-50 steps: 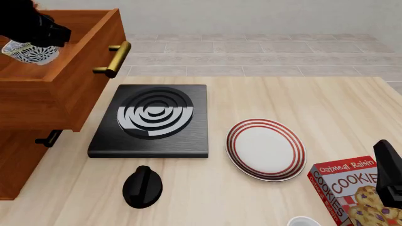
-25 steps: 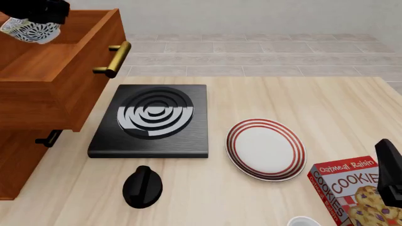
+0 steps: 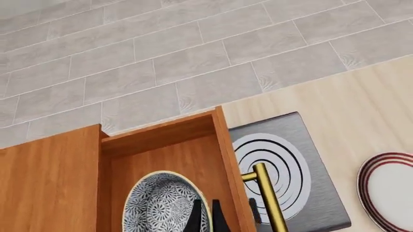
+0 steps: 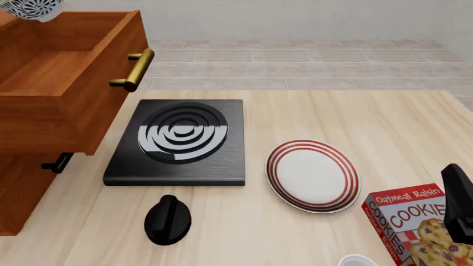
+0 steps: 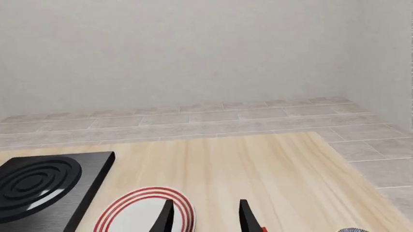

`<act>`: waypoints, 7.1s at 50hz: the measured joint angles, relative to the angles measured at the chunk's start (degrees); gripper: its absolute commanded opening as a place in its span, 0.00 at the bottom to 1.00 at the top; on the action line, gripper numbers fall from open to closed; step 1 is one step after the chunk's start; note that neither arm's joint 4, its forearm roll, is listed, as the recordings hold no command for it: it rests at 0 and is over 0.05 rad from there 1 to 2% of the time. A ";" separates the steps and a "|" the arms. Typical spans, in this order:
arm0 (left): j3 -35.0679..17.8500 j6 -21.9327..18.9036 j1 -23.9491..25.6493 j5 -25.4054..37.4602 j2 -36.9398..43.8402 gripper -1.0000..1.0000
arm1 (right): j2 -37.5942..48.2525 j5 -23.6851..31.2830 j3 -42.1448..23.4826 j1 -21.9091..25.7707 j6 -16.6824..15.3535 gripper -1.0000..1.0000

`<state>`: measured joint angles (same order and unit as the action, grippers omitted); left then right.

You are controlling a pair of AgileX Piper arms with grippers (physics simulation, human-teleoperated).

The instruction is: Pick the akita bowl in the top layer of the wooden cabinet and place it on the plate.

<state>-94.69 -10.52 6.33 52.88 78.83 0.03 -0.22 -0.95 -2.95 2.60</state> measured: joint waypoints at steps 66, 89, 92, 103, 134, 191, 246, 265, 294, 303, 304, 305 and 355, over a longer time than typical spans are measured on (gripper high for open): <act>-8.65 1.70 14.16 -1.55 0.85 0.00 | 0.66 -0.43 -0.44 -0.35 0.28 1.00; -9.63 1.65 19.31 -2.74 2.33 0.00 | 0.24 -0.12 -0.50 -0.46 0.27 1.00; -9.55 1.65 19.99 -2.97 2.50 0.00 | 0.19 -0.07 -0.47 -0.48 0.30 1.00; -9.05 1.66 22.37 -3.90 2.98 0.00 | 0.22 -0.13 -0.39 -0.51 0.38 1.00; -5.60 1.29 28.13 -7.78 4.62 0.00 | 0.28 -0.44 -0.53 -0.99 0.80 1.00; -1.02 2.50 36.67 -15.64 12.21 0.00 | 0.12 -0.36 -0.30 -0.93 0.70 1.00; 2.37 2.74 40.98 -24.51 23.59 0.00 | 0.10 -0.26 -0.28 -0.94 0.49 1.00; 2.70 3.39 41.65 -26.85 27.75 0.00 | 0.01 -0.38 0.16 -1.08 0.58 1.00; 3.20 4.81 43.07 -29.09 31.98 0.00 | 0.00 -0.41 0.50 -0.98 0.53 1.00; 3.38 5.06 43.80 -29.57 32.68 0.00 | 0.00 -0.40 0.54 -0.99 0.57 1.00; 3.42 5.09 43.89 -29.63 32.75 0.00 | 0.00 -0.40 0.54 -0.99 0.58 1.00; 3.45 5.12 43.96 -29.68 32.82 0.00 | 0.00 -0.39 0.54 -1.00 0.59 1.00; 5.10 7.05 47.85 -32.17 37.12 0.00 | -0.01 -0.46 0.50 -1.65 1.51 1.00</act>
<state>-89.59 -3.47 54.18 20.72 115.95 0.02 -0.68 -0.45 -4.60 4.11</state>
